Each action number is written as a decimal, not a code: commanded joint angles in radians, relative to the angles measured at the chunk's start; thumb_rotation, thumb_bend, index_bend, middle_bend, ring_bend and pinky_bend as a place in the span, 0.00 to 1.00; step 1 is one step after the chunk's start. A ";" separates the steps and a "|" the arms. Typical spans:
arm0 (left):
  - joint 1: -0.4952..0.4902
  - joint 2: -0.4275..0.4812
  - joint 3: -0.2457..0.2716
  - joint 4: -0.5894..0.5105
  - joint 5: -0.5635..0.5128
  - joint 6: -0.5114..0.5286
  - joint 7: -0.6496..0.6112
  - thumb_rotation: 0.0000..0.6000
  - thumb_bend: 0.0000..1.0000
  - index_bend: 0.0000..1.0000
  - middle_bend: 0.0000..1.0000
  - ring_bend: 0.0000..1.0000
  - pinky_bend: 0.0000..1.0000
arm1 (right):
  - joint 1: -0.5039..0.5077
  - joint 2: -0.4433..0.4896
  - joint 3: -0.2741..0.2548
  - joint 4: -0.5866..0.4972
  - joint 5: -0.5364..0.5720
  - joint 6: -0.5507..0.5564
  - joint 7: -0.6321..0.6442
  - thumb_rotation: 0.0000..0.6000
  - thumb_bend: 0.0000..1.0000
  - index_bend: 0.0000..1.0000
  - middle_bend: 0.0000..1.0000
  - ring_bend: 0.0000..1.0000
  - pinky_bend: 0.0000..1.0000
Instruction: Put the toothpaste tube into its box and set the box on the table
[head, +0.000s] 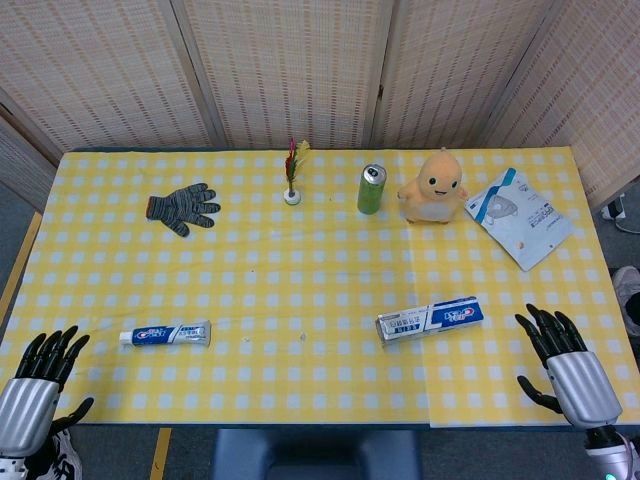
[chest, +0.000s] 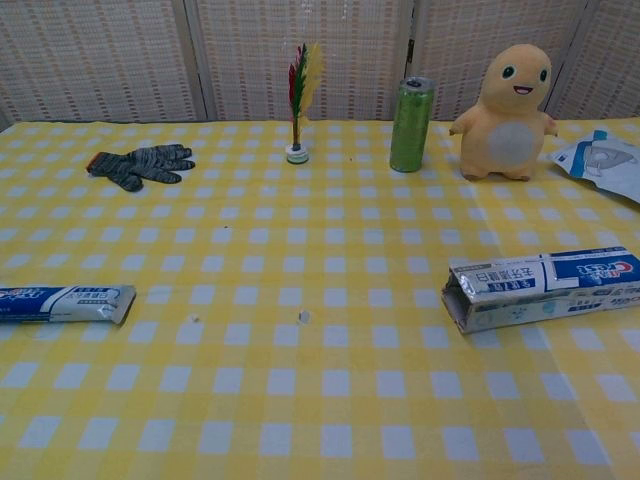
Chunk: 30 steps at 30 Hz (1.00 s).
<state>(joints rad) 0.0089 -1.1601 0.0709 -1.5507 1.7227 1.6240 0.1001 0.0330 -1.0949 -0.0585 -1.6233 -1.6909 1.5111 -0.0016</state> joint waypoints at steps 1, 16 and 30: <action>-0.001 0.001 0.002 -0.001 0.001 -0.004 -0.003 1.00 0.24 0.10 0.07 0.05 0.00 | -0.002 0.000 -0.001 0.000 -0.002 0.002 -0.001 1.00 0.31 0.00 0.00 0.00 0.00; -0.057 -0.024 0.034 -0.029 0.077 -0.070 -0.066 1.00 0.24 0.16 0.53 0.54 0.49 | -0.003 -0.006 0.008 -0.003 0.018 -0.001 -0.018 1.00 0.31 0.00 0.00 0.00 0.00; -0.200 -0.044 -0.037 -0.127 -0.063 -0.329 -0.005 1.00 0.28 0.37 1.00 1.00 1.00 | 0.018 -0.027 0.003 -0.014 0.042 -0.069 -0.084 1.00 0.31 0.00 0.00 0.00 0.00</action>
<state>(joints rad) -0.1566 -1.2230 0.0497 -1.6292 1.7199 1.3640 0.0880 0.0491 -1.1205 -0.0548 -1.6363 -1.6503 1.4448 -0.0838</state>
